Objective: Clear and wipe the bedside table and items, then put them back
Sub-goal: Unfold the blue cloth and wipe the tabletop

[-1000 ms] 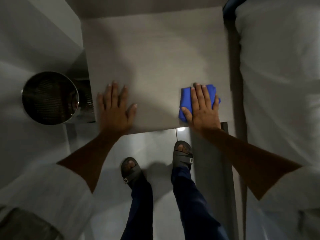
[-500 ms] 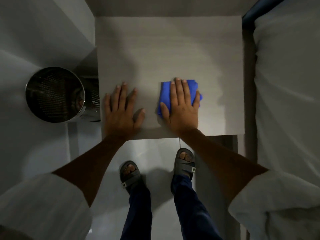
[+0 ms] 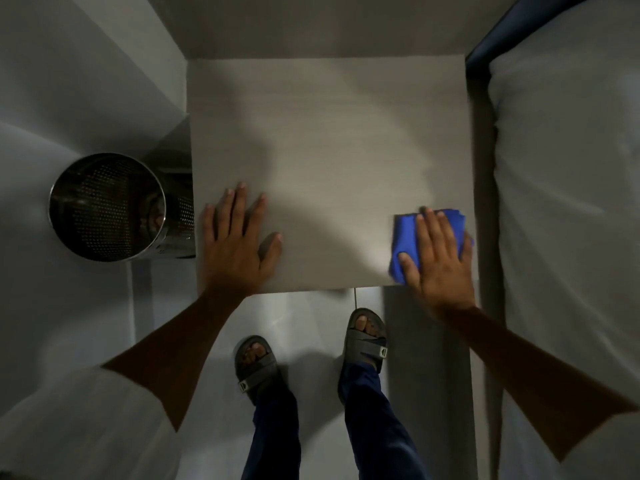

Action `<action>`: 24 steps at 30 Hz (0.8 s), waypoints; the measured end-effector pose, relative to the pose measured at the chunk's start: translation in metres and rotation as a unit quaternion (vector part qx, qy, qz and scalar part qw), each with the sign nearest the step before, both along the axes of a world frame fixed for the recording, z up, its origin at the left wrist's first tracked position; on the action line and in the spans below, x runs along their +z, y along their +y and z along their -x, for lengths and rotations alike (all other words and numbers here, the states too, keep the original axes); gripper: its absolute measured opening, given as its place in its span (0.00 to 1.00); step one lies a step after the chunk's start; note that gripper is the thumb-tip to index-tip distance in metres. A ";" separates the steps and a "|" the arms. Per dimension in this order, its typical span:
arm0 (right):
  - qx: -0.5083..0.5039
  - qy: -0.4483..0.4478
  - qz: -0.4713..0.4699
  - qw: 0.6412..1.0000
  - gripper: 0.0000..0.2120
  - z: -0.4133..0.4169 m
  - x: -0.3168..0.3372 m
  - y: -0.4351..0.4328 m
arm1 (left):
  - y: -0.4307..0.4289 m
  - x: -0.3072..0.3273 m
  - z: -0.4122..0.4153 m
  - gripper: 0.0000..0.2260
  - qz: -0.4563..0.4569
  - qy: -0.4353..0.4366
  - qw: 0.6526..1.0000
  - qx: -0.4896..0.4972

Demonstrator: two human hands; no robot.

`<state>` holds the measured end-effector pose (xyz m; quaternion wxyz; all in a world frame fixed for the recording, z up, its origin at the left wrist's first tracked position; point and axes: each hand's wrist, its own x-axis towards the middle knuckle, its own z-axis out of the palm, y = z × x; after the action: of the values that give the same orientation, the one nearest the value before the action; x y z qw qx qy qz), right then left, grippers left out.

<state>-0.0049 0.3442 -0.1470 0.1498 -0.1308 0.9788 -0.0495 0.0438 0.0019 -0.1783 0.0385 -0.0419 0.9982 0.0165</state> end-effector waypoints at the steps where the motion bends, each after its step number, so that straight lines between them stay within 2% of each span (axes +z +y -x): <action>1: -0.026 0.003 0.001 1.000 0.32 0.009 0.003 0.006 | 0.000 0.001 0.000 0.32 -0.003 0.005 1.000 0.001; 5: -0.090 0.031 -0.005 0.995 0.32 0.046 0.005 0.000 | 0.003 0.003 0.001 0.31 -0.002 0.023 1.000 0.002; 9: -0.140 0.039 -0.001 0.989 0.32 0.065 0.002 -0.045 | 0.003 0.004 0.000 0.31 -0.003 0.014 1.000 0.000; 17: 0.022 0.040 0.050 0.998 0.32 0.033 -0.004 -0.152 | 0.006 0.011 0.000 0.31 -0.024 0.006 1.000 0.003; 20: 0.070 0.047 0.049 0.995 0.31 0.037 -0.006 -0.139 | 0.006 0.010 0.002 0.32 -0.033 0.000 0.999 0.012; 22: 0.108 0.079 0.006 0.991 0.30 0.042 -0.007 -0.115 | 0.005 0.011 0.001 0.32 -0.033 0.004 0.999 0.011; 24: 0.090 0.096 -0.042 0.990 0.29 0.049 -0.007 -0.083 | 0.005 0.011 0.000 0.31 -0.021 0.009 1.000 0.003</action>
<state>-0.0535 0.2615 -0.1541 0.0643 -0.2162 0.9741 0.0179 0.0441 0.0073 -0.1674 0.0303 -0.0435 0.9979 0.0379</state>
